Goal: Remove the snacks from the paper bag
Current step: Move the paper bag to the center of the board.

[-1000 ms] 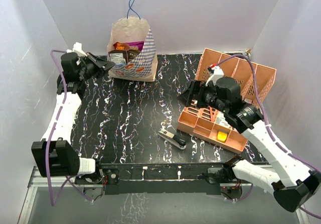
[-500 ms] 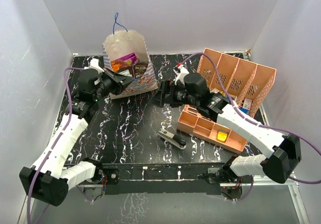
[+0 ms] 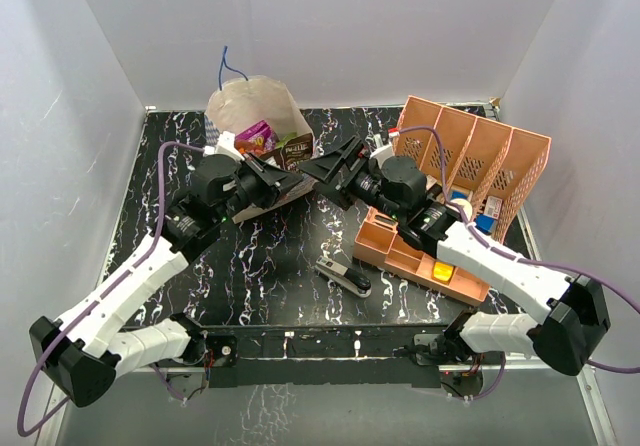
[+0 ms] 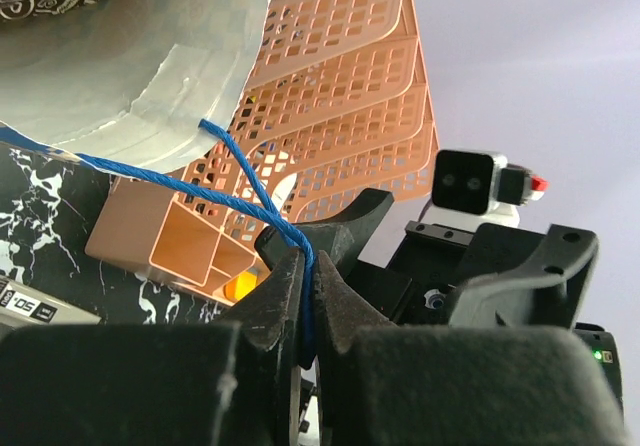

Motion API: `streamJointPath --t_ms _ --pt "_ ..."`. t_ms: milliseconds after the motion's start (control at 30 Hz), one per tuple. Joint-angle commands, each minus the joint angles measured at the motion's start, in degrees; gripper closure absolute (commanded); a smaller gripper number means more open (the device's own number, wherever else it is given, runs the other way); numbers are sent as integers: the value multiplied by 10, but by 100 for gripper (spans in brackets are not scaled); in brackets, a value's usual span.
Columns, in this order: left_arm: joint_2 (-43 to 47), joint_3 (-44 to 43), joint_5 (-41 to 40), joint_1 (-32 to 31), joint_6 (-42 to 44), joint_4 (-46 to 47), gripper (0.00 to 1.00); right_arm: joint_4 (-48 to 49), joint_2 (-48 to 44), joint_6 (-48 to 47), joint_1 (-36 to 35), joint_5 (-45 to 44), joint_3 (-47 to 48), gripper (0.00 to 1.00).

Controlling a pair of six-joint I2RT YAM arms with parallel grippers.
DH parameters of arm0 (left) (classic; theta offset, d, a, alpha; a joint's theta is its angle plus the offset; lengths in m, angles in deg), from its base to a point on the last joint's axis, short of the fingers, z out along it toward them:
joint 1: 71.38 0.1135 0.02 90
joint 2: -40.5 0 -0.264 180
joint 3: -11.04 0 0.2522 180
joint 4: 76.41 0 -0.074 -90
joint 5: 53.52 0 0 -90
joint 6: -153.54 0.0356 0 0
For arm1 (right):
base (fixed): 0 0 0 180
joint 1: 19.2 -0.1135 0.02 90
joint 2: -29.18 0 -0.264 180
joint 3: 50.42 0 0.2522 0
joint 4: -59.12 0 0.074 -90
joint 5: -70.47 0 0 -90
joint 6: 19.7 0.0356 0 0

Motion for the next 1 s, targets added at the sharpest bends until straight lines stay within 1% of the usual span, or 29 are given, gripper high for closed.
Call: streamJointPath --t_ms 0,67,167,300,367,467,567,633,767,867,967 --pt "41 -3 -11 -7 8 24 96 73 -7 136 1 -55 -6 2" --pt "51 1 -14 -7 11 23 92 77 6 171 1 -38 -9 3" --pt "59 -9 -18 -7 31 5 85 112 25 217 0 -15 -18 5" --pt "71 -26 -34 -7 60 -40 74 117 55 233 -12 -12 7 6" --pt "81 -26 -44 -7 72 -45 64 116 67 244 -17 -21 14 6" --pt "93 -43 -57 -7 109 -66 47 118 82 257 -22 -41 22 12" --pt "96 -85 -87 -7 167 -126 34 122 101 264 -24 -49 39 18" --pt "101 -112 -120 -7 203 -174 26 124 109 262 -29 -59 49 18" --pt "122 -141 -176 -7 251 -237 20 132 115 265 -38 -80 60 18" --pt "140 -151 -206 -7 272 -256 17 134 113 263 -38 -87 66 19" --pt "150 -157 -226 -7 289 -264 15 128 106 247 -41 -111 74 19"
